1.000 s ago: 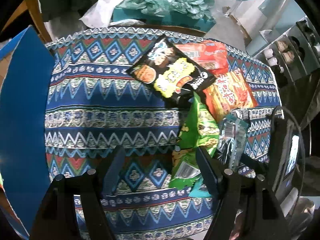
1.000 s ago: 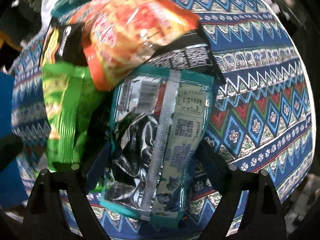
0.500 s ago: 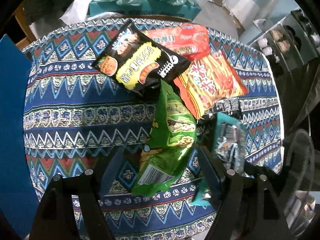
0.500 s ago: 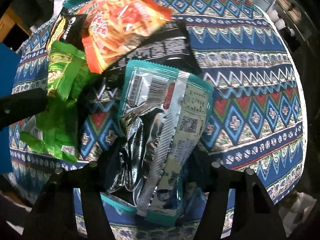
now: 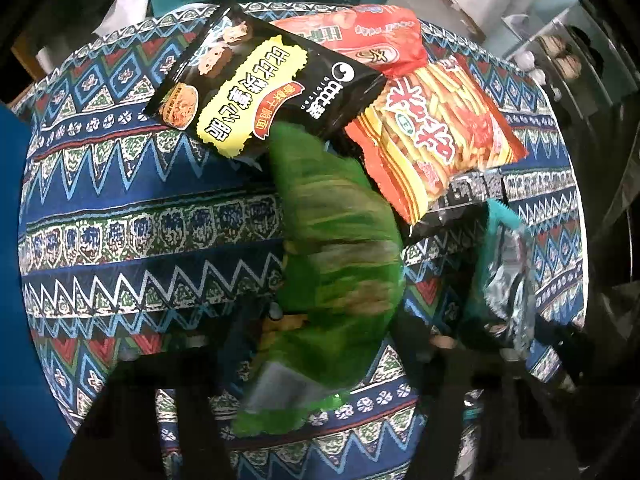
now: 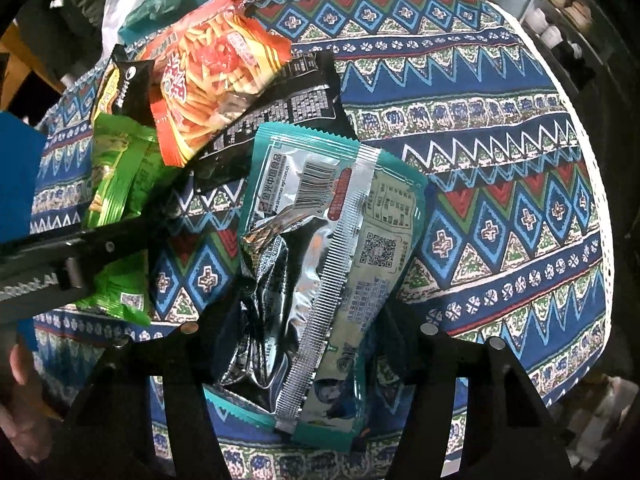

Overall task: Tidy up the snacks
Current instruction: 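Grasp the teal-silver bag with the right gripper while the left grasps the green bag, then lift both held bags and carry them over the cardboard box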

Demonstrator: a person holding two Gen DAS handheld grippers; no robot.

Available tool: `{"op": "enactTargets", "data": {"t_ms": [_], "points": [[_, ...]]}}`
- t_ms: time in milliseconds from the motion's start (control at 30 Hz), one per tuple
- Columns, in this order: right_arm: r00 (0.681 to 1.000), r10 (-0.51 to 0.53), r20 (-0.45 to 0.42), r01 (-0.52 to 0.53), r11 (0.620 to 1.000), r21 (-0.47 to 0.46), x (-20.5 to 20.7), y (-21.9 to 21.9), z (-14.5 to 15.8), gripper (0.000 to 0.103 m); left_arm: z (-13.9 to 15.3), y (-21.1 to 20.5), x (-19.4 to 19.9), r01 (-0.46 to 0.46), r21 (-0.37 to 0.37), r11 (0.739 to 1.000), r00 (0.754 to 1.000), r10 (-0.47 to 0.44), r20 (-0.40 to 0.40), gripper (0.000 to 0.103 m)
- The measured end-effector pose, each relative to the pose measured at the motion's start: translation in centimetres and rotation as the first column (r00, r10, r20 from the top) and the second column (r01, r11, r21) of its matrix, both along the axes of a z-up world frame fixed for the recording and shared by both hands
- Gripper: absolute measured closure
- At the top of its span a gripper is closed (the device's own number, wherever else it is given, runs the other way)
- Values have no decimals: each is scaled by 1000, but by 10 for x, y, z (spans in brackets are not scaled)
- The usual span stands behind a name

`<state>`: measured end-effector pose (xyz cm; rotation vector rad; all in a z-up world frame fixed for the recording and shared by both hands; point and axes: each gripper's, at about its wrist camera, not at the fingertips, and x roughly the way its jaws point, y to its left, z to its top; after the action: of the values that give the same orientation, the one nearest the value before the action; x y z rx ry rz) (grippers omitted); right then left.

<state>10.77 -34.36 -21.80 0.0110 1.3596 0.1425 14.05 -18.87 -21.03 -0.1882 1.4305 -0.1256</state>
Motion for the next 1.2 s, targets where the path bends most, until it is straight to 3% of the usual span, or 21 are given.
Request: {"op": "enactTargets", "data": {"t_ms": [167, 533, 800, 1200], "points": [[1000, 10, 17, -10, 1000, 12, 6, -1, 17, 43, 7, 3, -6, 16, 49, 999, 999, -18, 44, 66], [997, 38, 64, -39, 999, 20, -2, 4, 47, 43, 33, 22, -25, 9, 39, 999, 996, -13, 86, 67], [992, 61, 110, -66, 997, 41, -16, 5, 68, 43, 59, 35, -46, 29, 74, 997, 990, -39, 134, 67], [973, 128, 191, -138, 990, 42, -28, 39, 110, 43, 100, 59, -69, 15, 48, 999, 982, -24, 186, 67]]}}
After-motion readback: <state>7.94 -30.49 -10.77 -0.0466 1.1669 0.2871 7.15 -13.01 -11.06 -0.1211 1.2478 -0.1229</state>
